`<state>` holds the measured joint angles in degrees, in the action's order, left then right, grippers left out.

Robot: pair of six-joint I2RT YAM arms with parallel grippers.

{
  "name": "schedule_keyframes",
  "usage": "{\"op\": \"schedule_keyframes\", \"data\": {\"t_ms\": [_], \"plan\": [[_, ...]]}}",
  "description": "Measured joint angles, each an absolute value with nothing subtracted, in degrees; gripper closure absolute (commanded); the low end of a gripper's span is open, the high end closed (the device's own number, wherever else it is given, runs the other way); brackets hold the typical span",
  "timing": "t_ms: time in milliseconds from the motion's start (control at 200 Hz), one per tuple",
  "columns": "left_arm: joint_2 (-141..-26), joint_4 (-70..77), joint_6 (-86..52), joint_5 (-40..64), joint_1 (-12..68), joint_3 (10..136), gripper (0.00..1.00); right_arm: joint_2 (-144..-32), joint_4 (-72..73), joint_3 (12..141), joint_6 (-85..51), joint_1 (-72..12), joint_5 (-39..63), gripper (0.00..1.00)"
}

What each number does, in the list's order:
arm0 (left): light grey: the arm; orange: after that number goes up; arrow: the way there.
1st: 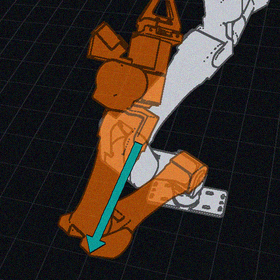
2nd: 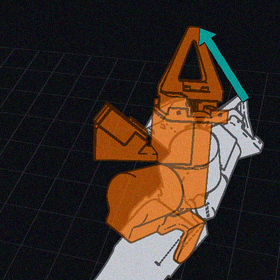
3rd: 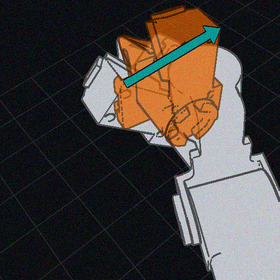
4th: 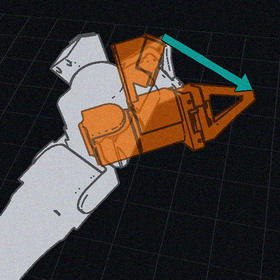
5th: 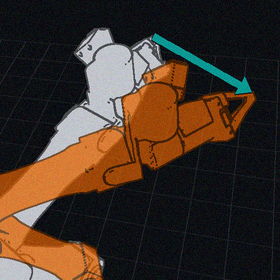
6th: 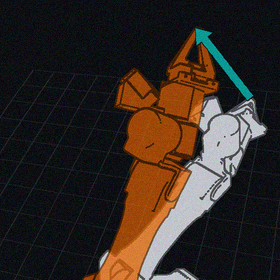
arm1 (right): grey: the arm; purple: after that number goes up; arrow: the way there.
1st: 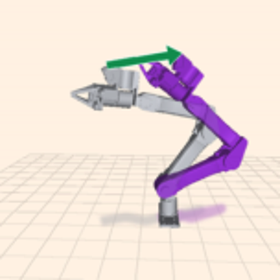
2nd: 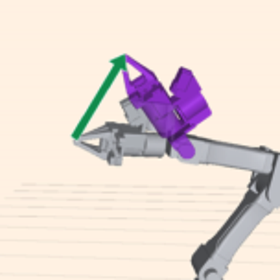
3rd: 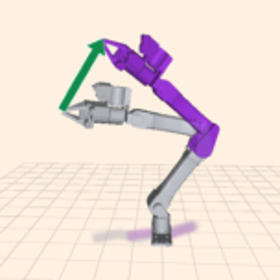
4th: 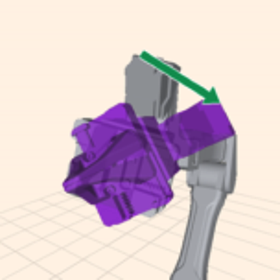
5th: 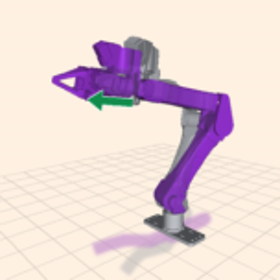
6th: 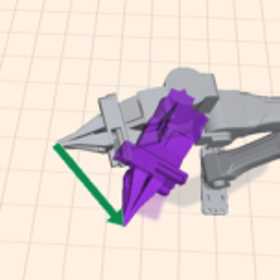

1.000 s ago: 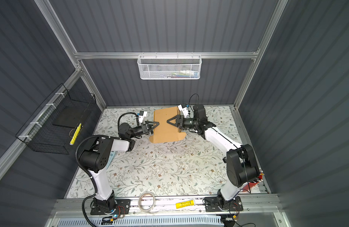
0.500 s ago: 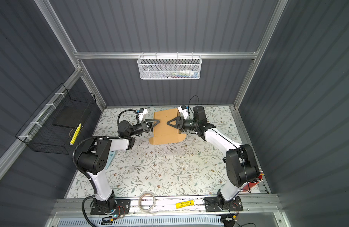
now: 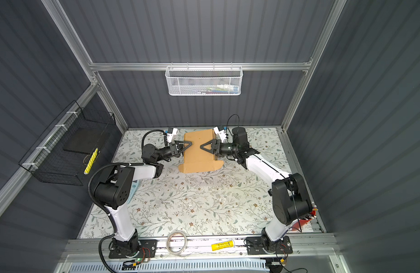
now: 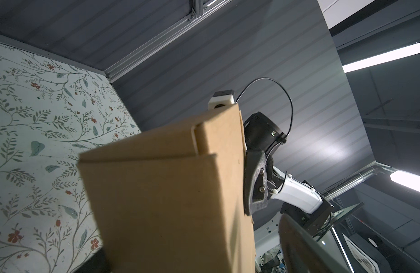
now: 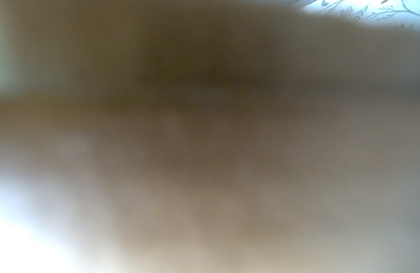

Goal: Assemble paper box
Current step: Turn over the paper box at the center of the table.

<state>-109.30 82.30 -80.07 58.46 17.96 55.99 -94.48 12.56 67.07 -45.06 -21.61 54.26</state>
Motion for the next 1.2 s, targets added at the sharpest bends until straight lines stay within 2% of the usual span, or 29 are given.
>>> {"op": "schedule_keyframes", "data": {"t_ms": [655, 906, 1086, 1201], "plan": [[-109.56, 81.97, -81.93, 58.57, 18.76, 57.23, 0.21, -95.57, 12.78, 69.08, -44.84, -23.05, 54.02, 0.42], [-109.84, 82.15, -83.2, 58.54, 18.65, 57.28, 0.3, -95.74, 12.43, 69.56, -44.73, -23.46, 53.56, 0.42], [-110.0, 82.39, -84.2, 58.48, 18.59, 57.28, 0.4, -95.74, 12.67, 69.56, -44.75, -23.66, 53.34, 0.41], [-110.02, 83.02, -84.73, 58.17, 18.55, 57.28, 0.42, -95.83, 12.56, 69.56, -44.84, -23.66, 52.84, 0.38]]}}
